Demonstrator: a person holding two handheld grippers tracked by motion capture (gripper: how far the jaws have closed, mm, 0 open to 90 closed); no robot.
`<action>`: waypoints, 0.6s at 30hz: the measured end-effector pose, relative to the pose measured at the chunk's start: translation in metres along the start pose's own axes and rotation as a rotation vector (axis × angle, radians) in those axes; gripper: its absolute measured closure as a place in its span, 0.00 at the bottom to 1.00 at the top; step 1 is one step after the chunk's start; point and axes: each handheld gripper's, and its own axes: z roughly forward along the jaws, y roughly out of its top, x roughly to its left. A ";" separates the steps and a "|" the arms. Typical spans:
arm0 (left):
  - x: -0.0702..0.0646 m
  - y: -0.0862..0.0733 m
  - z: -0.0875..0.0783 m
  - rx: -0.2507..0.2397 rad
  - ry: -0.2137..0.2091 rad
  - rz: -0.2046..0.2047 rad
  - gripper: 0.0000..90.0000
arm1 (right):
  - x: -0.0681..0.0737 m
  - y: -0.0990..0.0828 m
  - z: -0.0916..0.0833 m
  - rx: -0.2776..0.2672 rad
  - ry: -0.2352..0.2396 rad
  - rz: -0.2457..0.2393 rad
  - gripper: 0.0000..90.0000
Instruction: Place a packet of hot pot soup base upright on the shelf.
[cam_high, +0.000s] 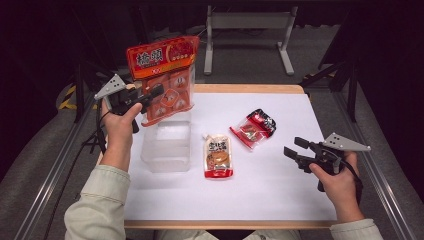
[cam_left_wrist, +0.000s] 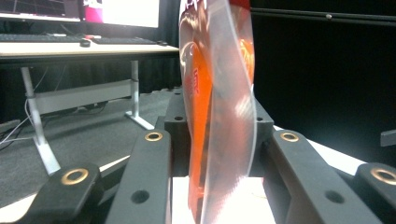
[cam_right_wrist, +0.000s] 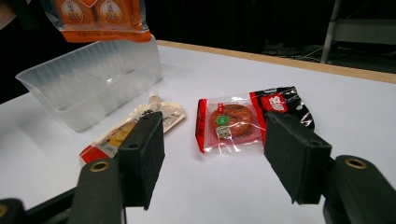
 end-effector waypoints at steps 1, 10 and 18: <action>0.001 -0.001 0.000 0.001 0.004 0.001 0.78 | 0.000 0.000 0.000 0.001 0.002 -0.001 0.43; 0.006 -0.013 0.004 0.022 0.032 -0.028 0.78 | 0.002 0.000 0.005 0.008 0.017 -0.003 0.43; 0.002 -0.021 0.022 0.025 0.074 -0.073 0.78 | 0.002 0.000 0.003 0.004 0.023 -0.006 0.43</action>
